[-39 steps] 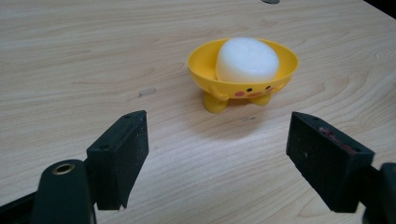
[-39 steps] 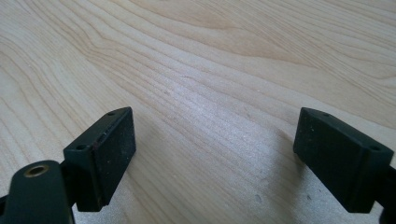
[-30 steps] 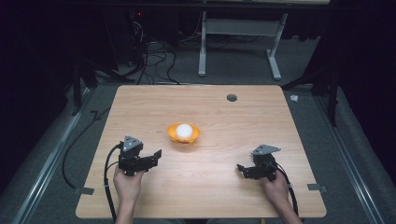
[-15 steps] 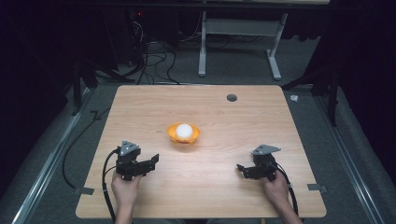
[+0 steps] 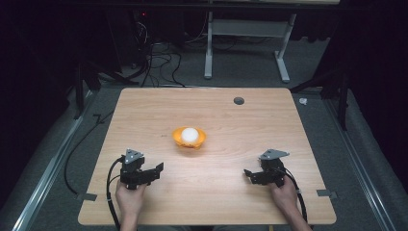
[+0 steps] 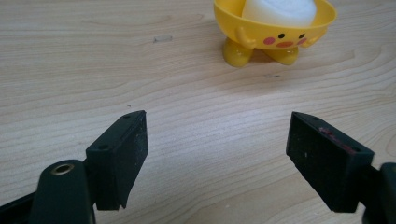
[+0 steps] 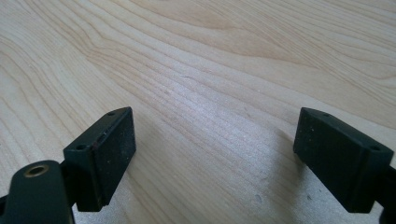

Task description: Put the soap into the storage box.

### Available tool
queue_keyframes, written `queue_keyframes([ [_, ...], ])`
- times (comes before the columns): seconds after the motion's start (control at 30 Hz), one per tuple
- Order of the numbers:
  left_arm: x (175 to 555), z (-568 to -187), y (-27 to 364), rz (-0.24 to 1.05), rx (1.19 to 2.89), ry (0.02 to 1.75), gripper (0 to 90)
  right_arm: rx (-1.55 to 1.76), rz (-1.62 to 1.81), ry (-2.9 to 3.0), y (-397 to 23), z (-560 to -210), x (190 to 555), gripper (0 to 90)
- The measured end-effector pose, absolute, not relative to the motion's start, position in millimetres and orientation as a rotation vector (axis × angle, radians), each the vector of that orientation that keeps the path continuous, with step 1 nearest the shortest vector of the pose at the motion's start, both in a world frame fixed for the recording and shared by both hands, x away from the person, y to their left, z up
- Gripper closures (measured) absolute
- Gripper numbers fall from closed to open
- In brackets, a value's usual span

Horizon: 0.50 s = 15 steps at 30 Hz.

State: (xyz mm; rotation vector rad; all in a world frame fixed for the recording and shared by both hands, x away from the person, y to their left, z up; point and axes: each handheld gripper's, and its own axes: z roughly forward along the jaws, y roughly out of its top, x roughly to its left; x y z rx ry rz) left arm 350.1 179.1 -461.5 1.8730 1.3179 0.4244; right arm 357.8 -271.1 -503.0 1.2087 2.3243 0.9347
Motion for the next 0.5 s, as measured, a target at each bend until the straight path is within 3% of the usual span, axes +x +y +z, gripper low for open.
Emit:
queue_keyframes([
  [0.5, 346, -476, 172, 0.436, 1.891, 1.323, 21.5, 1.209, 0.934, 2.324, -271, -503, 358, 13.7],
])
